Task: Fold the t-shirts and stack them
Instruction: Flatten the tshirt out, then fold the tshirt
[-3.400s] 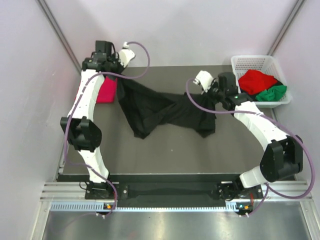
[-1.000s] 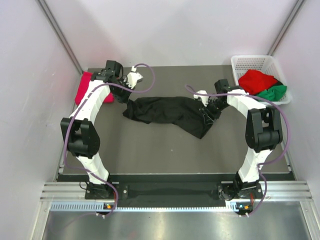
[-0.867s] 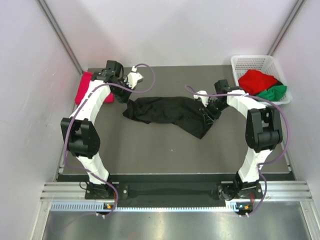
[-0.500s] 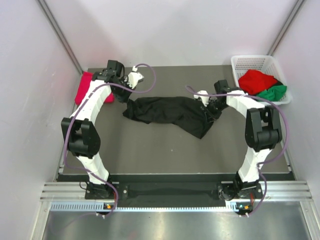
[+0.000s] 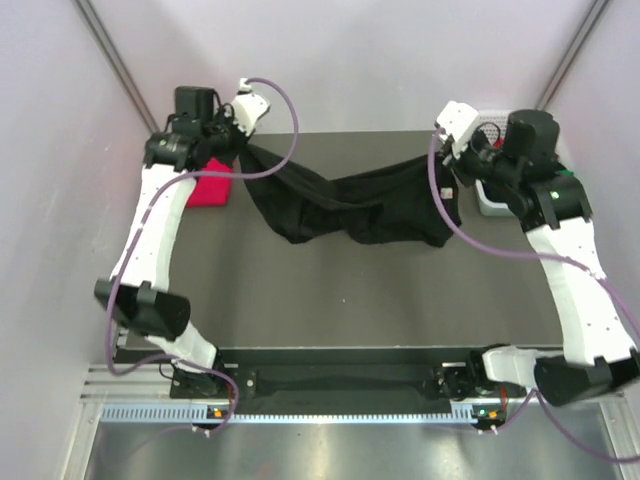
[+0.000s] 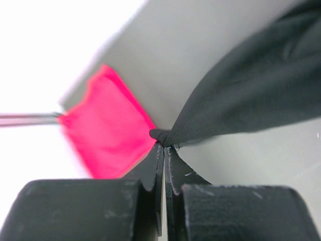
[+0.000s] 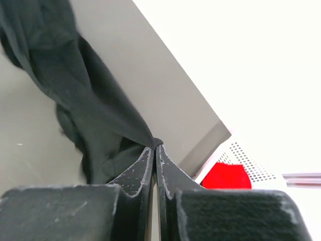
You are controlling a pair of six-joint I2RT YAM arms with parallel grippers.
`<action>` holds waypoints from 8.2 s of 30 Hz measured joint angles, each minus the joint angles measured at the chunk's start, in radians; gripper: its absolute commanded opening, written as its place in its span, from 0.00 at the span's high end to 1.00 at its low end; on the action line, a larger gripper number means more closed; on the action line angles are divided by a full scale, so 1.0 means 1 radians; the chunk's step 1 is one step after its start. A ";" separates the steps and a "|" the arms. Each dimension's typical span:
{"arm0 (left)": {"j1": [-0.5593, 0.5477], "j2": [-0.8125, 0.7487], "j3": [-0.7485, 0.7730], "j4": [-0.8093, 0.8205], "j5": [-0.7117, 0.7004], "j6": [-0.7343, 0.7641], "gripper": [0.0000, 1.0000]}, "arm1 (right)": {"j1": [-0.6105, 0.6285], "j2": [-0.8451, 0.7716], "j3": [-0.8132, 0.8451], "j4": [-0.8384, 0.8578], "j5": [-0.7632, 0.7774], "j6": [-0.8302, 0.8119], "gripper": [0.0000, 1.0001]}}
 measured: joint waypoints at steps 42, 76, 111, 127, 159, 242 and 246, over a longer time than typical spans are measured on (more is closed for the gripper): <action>-0.104 0.278 -0.195 0.523 -0.263 -0.050 1.00 | 0.119 0.111 -0.644 0.050 -0.066 -0.608 0.61; -0.110 0.268 -0.314 0.505 -0.294 -0.040 1.00 | 0.140 0.306 -0.668 0.157 -0.017 -0.838 0.70; -0.104 0.237 -0.286 0.495 -0.324 0.025 1.00 | 0.019 0.337 -0.051 0.276 0.109 -0.181 1.00; -0.092 -0.013 -0.089 0.482 -0.322 0.027 1.00 | -0.017 0.132 0.131 0.313 0.203 0.119 1.00; -0.030 -0.779 -0.125 0.257 -0.032 -0.039 1.00 | -0.086 -0.518 0.402 0.050 0.093 0.253 1.00; 0.023 0.680 -0.005 0.759 -0.349 0.063 1.00 | -0.053 1.098 0.540 0.445 0.301 -0.080 1.00; 0.023 0.597 -0.067 0.760 -0.318 0.054 1.00 | -0.031 1.020 0.421 0.406 0.288 -0.081 1.00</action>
